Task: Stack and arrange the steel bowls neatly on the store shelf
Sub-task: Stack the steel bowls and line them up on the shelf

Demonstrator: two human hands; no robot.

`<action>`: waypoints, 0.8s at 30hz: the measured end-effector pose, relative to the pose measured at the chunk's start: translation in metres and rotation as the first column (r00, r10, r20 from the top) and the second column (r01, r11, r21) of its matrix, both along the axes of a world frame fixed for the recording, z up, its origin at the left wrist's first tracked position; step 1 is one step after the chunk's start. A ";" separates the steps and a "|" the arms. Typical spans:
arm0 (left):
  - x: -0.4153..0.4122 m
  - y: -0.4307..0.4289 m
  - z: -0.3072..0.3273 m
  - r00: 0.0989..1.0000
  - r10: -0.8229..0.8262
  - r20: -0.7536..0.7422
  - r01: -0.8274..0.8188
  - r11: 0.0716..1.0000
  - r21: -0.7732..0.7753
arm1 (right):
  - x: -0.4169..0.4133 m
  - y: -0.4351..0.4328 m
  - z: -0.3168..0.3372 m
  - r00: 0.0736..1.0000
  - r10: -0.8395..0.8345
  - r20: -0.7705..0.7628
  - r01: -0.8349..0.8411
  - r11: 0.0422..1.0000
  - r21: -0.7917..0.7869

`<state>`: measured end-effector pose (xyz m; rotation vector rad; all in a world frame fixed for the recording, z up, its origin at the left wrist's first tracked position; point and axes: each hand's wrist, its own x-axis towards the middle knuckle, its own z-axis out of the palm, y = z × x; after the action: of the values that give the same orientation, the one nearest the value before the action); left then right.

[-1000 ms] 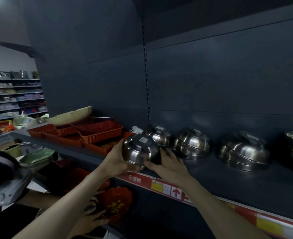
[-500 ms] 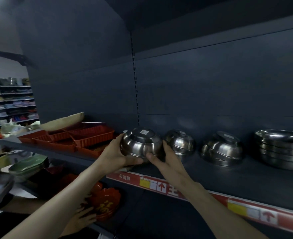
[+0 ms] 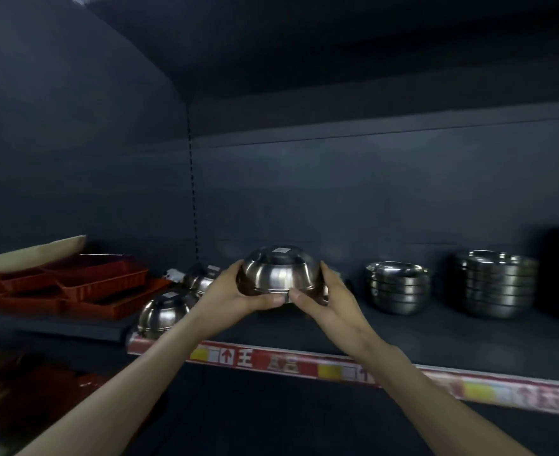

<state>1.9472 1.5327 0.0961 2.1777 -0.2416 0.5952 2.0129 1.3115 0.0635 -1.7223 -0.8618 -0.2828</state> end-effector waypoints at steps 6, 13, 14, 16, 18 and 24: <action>-0.008 -0.067 0.013 0.997 -0.073 0.025 0.073 0.997 0.003 | -0.024 -0.073 0.019 0.993 -0.111 0.047 0.112 0.993 -0.019; -0.013 -0.129 0.025 0.983 -0.180 0.033 0.181 0.984 -0.009 | -0.052 -0.137 0.026 0.976 -0.216 0.042 0.215 0.976 0.014; -0.013 -0.135 0.025 0.982 -0.189 0.029 0.189 0.982 -0.006 | -0.054 -0.144 0.026 0.972 -0.232 0.043 0.232 0.973 0.018; -0.012 -0.148 0.026 0.979 -0.204 0.016 0.203 0.979 0.011 | -0.056 -0.158 0.026 0.966 -0.254 0.041 0.253 0.967 0.032; -0.013 -0.158 0.026 0.976 -0.217 0.011 0.217 0.976 0.012 | -0.057 -0.169 0.026 0.961 -0.274 0.050 0.273 0.962 0.024; -0.012 -0.177 0.024 0.967 -0.256 -0.005 0.256 0.967 0.006 | -0.062 -0.192 0.029 0.952 -0.298 0.071 0.301 0.953 -0.035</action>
<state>1.9355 1.3559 0.1204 2.1092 -0.5150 0.4440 1.9511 1.1191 0.0923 -1.8959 -0.6538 -0.5283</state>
